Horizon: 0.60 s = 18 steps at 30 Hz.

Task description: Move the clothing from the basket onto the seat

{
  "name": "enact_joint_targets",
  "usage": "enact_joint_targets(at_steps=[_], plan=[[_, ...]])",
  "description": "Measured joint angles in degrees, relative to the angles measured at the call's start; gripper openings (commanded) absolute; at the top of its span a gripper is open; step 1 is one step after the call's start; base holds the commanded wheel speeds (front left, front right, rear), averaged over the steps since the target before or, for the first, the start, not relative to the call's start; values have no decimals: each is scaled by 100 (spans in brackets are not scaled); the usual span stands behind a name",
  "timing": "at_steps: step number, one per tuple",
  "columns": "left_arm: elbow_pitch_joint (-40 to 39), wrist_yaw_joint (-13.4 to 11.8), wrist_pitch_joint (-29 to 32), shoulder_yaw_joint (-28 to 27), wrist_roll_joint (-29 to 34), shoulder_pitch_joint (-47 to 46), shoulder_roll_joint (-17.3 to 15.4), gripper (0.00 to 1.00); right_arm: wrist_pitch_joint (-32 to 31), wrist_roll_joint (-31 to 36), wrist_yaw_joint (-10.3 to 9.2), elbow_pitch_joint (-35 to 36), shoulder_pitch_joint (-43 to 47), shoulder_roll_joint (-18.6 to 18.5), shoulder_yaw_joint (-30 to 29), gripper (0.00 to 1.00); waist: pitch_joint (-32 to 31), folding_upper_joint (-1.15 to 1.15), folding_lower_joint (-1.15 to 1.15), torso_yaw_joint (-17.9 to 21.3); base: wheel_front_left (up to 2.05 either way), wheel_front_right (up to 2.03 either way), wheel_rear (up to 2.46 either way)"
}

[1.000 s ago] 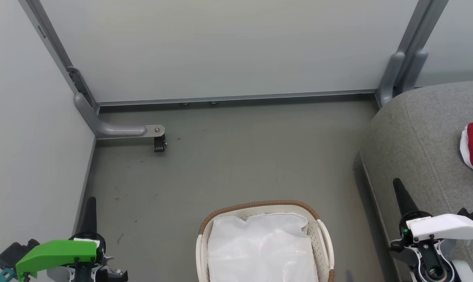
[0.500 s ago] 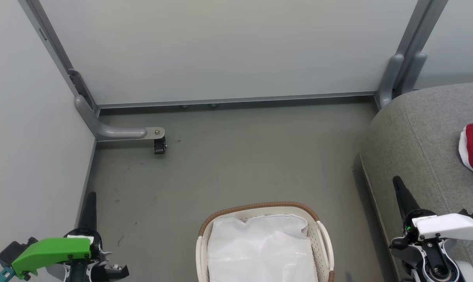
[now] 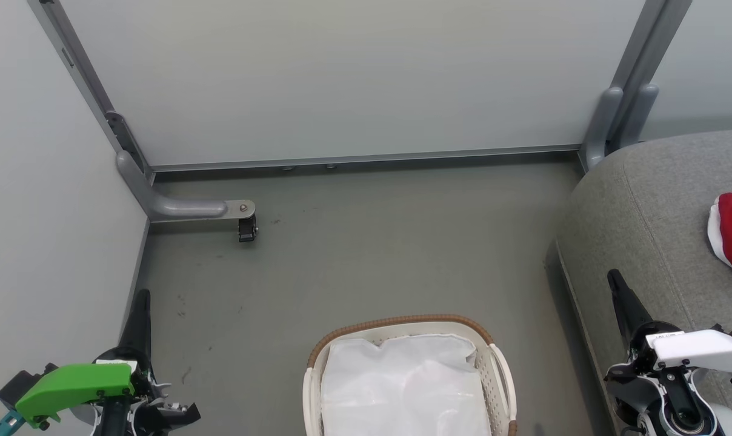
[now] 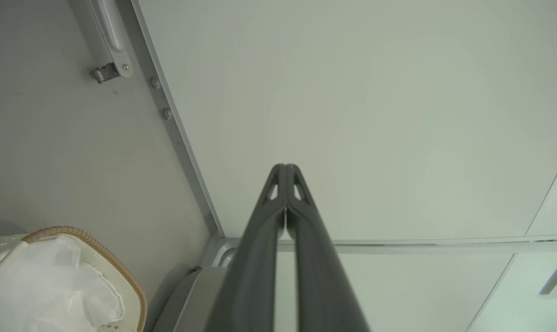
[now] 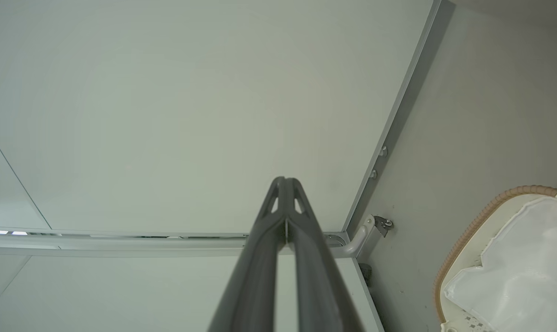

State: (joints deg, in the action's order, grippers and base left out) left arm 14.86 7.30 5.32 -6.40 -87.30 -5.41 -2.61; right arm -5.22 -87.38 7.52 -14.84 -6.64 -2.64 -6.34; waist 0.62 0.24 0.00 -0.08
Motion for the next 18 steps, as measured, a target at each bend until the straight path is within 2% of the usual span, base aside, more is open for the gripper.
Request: enact_joint_targets(at_steps=[13, 18], plan=[[-74, 1, 122, -8, -498, -34, -4, 0, -138, -488, 0, 71, 12, -5, -13, 0, -44, 0, 0, 8, 0, 0, 0], [-80, 1, 123, -8, -501, -48, -5, 0, -138, -492, 0, 75, 13, -7, -14, 0, -44, 0, 0, 8, 0, 0, 0]])
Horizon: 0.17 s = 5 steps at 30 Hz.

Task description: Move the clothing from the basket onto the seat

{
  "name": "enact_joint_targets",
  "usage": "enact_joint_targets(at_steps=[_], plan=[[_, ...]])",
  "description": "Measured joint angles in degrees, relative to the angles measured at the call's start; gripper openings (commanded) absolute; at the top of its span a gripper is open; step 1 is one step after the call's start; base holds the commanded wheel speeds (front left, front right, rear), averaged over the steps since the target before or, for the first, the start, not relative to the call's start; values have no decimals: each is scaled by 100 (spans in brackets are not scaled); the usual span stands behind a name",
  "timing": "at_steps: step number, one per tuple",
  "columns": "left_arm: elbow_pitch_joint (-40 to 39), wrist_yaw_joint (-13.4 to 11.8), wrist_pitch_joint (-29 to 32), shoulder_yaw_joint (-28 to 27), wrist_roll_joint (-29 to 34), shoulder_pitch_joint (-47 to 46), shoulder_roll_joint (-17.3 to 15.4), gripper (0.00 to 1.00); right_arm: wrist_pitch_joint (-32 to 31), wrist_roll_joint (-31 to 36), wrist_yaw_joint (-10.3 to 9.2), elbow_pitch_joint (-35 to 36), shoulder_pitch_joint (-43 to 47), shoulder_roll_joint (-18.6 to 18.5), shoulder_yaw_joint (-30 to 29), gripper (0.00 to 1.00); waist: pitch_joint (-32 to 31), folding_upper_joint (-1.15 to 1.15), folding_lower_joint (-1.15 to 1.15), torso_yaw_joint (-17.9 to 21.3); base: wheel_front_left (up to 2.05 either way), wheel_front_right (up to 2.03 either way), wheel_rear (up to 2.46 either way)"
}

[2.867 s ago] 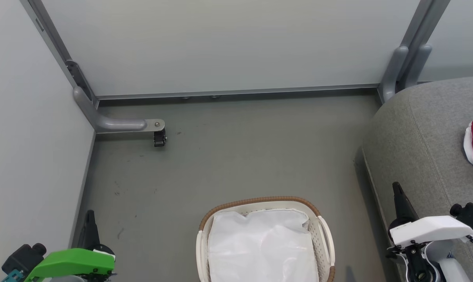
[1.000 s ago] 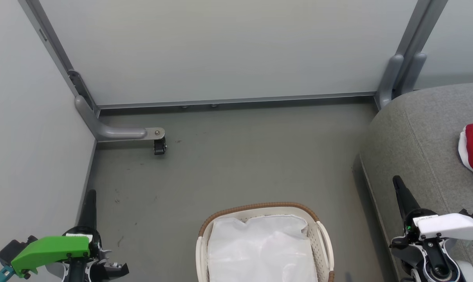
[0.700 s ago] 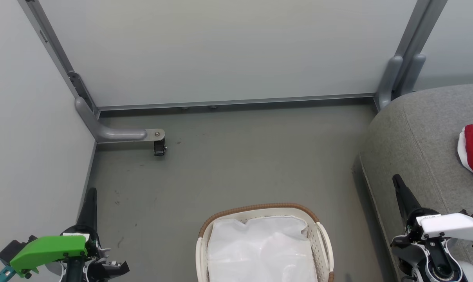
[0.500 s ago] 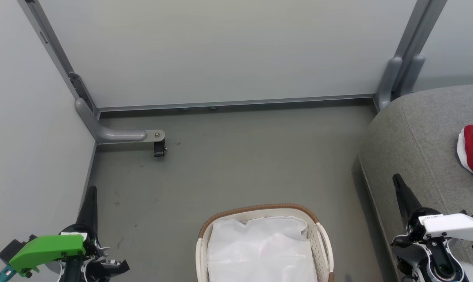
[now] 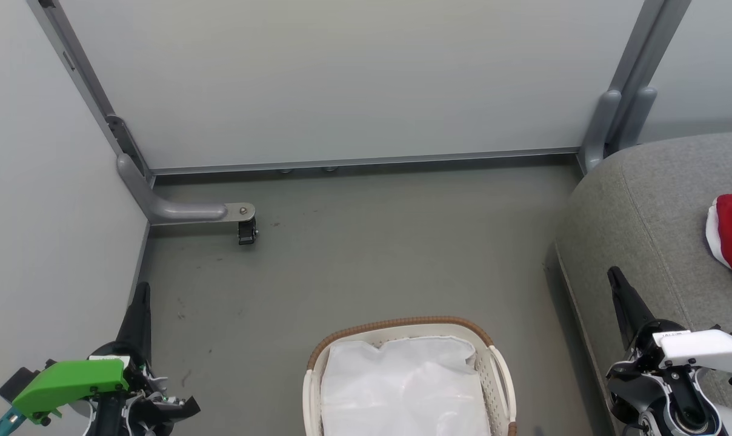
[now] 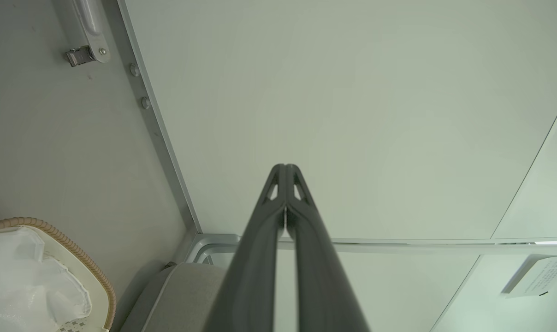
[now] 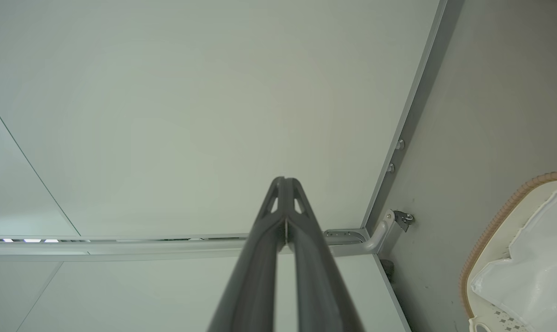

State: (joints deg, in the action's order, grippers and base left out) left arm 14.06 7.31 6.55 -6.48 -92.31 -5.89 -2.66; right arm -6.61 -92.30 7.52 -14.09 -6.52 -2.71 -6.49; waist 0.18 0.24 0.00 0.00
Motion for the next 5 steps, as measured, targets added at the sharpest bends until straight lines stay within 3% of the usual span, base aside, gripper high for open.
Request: enact_joint_targets(at_steps=[5], plan=[[0, 0, 0, -1, 0, 0, 0, 0, 0, 0, 0, 0, 1, 0, 0, 0, 0, 0, 0, 0, 0, 0, 0]])
